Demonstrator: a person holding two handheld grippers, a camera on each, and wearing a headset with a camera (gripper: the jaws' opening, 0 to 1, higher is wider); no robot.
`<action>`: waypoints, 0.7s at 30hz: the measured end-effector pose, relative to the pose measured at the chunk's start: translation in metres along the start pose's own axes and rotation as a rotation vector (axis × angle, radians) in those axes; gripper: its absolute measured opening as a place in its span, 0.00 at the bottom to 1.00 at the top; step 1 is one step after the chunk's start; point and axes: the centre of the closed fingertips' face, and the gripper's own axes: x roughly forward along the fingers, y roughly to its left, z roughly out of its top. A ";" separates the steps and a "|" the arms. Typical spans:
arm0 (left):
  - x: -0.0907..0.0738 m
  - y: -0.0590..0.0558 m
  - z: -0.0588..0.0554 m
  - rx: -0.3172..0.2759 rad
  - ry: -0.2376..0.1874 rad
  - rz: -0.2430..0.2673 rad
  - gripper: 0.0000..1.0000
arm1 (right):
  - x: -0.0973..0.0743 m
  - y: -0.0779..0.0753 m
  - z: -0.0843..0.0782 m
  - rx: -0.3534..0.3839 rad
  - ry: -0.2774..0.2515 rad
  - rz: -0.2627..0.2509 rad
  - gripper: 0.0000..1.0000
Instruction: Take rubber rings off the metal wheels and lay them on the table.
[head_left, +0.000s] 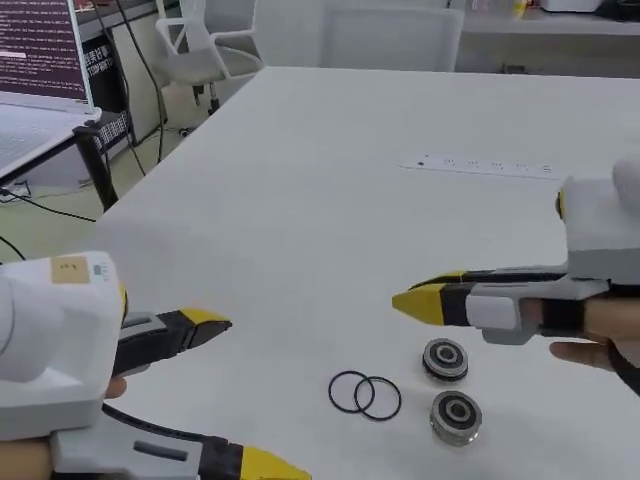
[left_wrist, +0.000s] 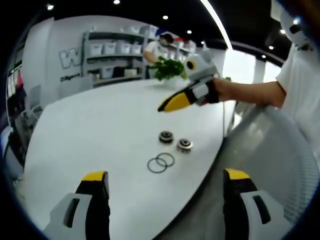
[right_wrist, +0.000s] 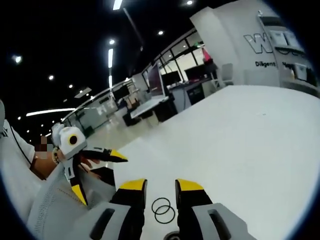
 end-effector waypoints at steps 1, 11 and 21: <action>0.000 0.000 0.001 0.002 -0.003 0.000 0.96 | -0.003 -0.002 0.002 -0.001 -0.011 -0.003 0.22; 0.005 -0.006 0.012 0.176 0.037 -0.024 0.91 | -0.022 -0.032 0.005 0.004 -0.063 -0.073 0.25; 0.018 -0.007 0.058 0.252 -0.014 -0.081 0.91 | -0.028 -0.054 -0.016 -0.008 0.005 -0.138 0.26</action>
